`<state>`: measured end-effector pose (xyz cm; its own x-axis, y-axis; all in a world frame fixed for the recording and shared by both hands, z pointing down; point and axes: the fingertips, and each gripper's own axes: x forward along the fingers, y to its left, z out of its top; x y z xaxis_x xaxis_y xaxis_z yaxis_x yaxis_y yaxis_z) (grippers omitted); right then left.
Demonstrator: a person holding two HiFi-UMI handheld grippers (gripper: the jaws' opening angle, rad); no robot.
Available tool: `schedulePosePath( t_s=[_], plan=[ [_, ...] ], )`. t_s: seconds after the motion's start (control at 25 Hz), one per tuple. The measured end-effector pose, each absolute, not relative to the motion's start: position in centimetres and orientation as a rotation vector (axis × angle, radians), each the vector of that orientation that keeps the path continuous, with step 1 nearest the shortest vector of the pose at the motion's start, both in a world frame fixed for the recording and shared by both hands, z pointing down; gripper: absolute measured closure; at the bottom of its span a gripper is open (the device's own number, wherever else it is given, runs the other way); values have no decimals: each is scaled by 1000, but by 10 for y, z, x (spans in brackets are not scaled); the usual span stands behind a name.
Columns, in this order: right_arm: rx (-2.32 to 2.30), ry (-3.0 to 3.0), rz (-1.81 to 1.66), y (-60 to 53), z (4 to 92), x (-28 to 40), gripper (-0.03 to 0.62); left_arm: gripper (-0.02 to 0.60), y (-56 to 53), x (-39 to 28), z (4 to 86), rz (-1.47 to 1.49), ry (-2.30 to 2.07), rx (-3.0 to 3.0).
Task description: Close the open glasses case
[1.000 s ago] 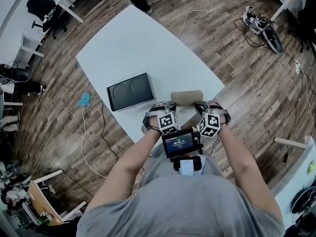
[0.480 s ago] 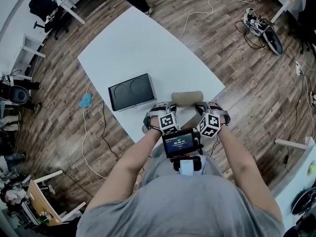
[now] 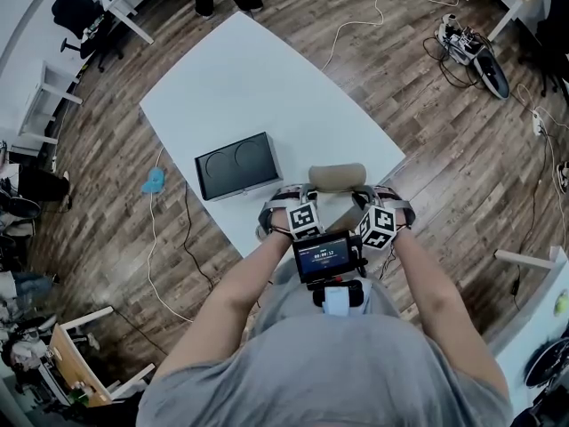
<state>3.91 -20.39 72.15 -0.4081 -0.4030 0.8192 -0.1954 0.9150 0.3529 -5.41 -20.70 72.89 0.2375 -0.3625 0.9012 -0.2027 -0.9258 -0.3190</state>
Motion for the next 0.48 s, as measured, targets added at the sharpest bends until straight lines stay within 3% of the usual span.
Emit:
schedulePosePath(
  t_s=[0.48],
  plan=[
    [457,-2014,-213,-208,714,38,549,534,-207,-54,729,-1795,510,-2336]
  ],
)
